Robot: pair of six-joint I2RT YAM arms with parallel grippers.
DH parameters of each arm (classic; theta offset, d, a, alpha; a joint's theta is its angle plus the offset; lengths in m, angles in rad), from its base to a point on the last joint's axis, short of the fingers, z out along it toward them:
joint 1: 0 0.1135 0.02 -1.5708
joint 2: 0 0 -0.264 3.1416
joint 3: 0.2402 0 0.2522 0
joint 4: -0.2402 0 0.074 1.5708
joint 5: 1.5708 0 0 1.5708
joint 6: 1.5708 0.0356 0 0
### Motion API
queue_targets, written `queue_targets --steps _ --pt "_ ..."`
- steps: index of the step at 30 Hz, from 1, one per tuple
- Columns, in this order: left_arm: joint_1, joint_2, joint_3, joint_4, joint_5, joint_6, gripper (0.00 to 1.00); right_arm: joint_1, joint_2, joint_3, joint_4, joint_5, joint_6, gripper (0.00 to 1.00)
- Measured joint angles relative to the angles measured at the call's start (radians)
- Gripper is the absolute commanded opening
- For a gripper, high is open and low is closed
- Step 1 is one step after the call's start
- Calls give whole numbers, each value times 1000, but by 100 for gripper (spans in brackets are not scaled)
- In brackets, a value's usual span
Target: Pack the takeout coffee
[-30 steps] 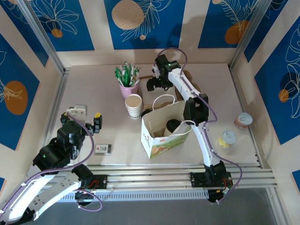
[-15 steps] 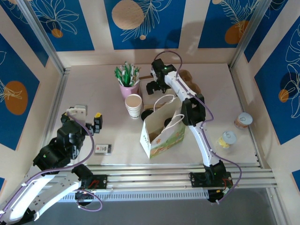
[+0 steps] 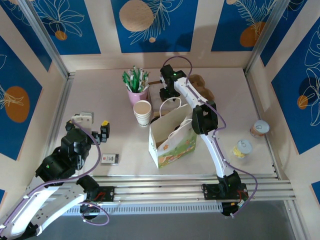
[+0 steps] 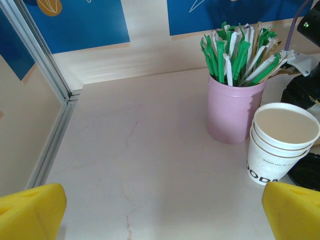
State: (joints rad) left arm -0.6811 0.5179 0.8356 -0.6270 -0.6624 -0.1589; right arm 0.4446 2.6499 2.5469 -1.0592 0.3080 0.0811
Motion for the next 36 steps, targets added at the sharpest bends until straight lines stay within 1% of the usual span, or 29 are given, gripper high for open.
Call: queue_targets --steps 3,4,6,9,15,22,27,36 --pt "3 0 0 0 4 0 100 -2 0 0 0 -2 0 33" --pt "3 0 0 0 5 0 100 -4 0 0 0 -5 2 30" --pt "3 0 0 0 7 0 100 -6 0 0 -1 -13 2 26" --pt "4 0 0 0 7 0 100 -8 -4 0 -4 -25 6 23" --pt "6 0 0 0 7 0 100 -13 -33 0 -18 -43 7 22" --pt "10 0 0 0 8 0 100 -13 -130 -3 -31 -50 15 22" --pt "10 0 0 0 8 0 100 -17 -175 -3 -30 -54 20 20" --pt "12 0 -5 3 8 0 100 -39 -234 -3 -23 -121 51 16"
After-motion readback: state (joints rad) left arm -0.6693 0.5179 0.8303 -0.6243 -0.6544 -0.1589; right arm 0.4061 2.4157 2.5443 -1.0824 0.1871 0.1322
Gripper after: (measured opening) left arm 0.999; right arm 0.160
